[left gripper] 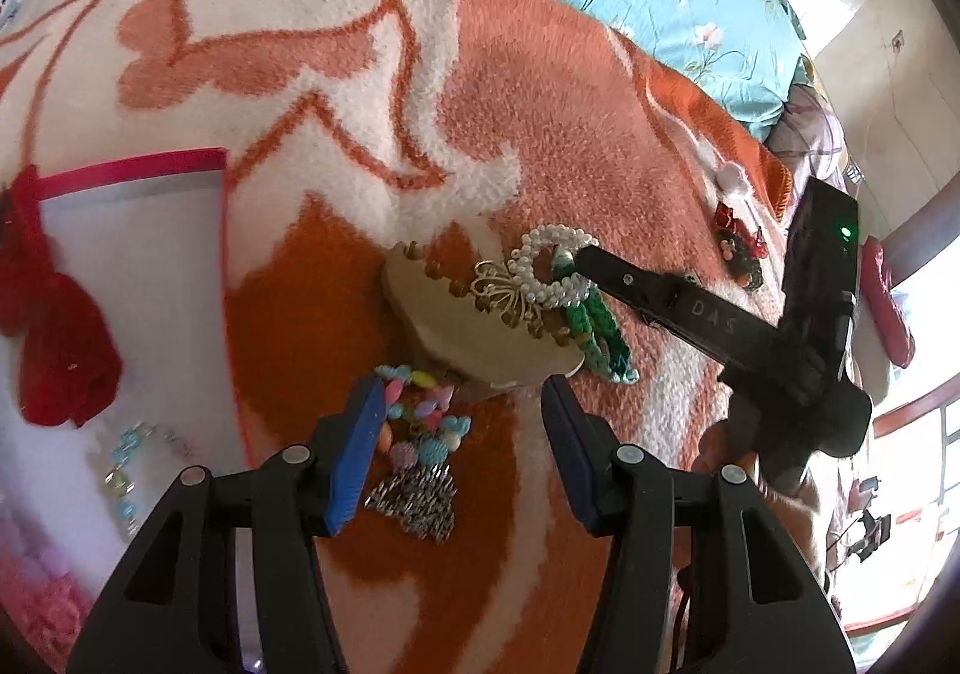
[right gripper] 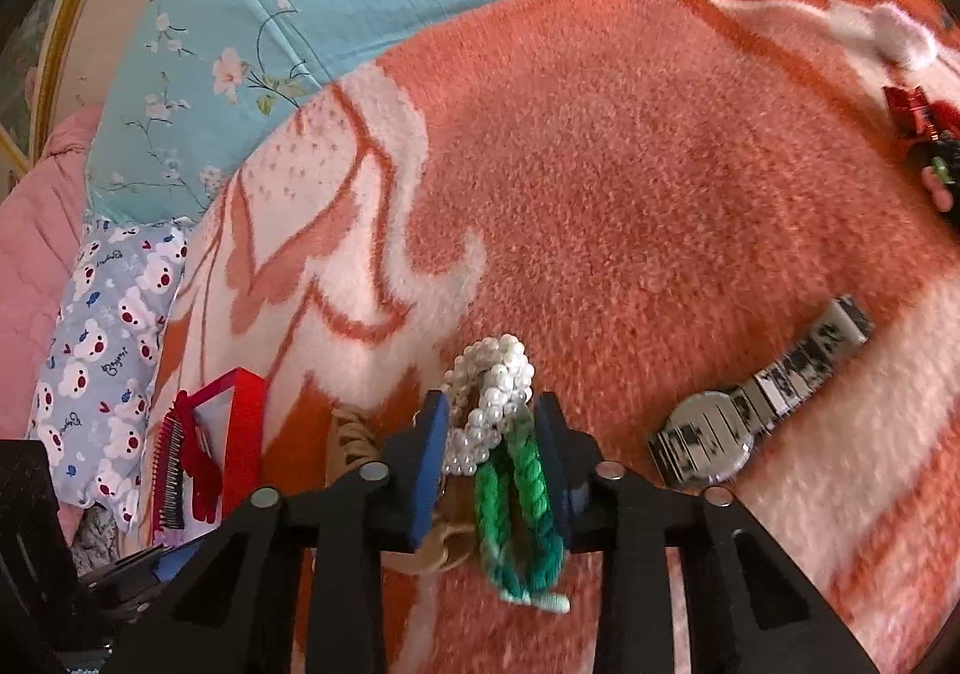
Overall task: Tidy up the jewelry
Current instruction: 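Grasp the beige claw clip with the left tool while the right tool grasps the pearl bracelet, then carry the claw clip and pearl bracelet into the box and open both tools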
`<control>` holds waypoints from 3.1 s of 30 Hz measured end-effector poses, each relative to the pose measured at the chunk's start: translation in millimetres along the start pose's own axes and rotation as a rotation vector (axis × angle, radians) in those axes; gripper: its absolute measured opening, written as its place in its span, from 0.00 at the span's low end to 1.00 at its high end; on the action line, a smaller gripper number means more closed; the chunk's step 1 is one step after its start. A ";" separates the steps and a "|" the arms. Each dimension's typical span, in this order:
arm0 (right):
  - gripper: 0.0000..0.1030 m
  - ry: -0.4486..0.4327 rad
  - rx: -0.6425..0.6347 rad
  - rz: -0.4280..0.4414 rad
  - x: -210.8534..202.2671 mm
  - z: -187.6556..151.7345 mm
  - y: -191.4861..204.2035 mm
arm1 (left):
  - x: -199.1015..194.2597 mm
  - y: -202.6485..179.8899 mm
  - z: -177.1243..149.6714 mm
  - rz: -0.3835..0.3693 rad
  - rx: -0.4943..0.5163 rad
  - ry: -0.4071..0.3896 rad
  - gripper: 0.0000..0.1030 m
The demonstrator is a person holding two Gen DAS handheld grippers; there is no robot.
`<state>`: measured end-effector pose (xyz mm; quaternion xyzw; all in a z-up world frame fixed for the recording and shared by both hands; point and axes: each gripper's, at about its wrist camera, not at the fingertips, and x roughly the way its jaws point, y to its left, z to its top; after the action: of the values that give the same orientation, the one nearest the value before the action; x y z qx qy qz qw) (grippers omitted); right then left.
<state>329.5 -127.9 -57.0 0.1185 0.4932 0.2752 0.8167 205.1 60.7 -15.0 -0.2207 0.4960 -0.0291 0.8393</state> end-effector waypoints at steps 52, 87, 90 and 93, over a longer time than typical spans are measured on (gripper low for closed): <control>0.05 -0.216 0.060 0.109 -146.7 -58.2 -9.1 | -38.6 -23.9 -19.1 0.011 0.131 -0.109 0.62; 0.05 -0.077 -0.136 0.247 -103.6 -100.5 125.1 | -151.0 109.1 -91.5 0.128 -0.094 -0.235 0.62; 0.05 -0.066 -0.158 0.261 -97.4 -102.0 138.8 | -153.7 120.1 -93.6 0.135 -0.116 -0.238 0.62; 0.05 -0.057 -0.178 0.275 -89.5 -102.4 153.0 | -156.1 131.4 -95.0 0.144 -0.139 -0.242 0.62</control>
<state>157.0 -61.0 30.8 0.1199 0.4227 0.4236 0.7921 23.4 188.4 21.5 -0.2438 0.4064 0.0923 0.8757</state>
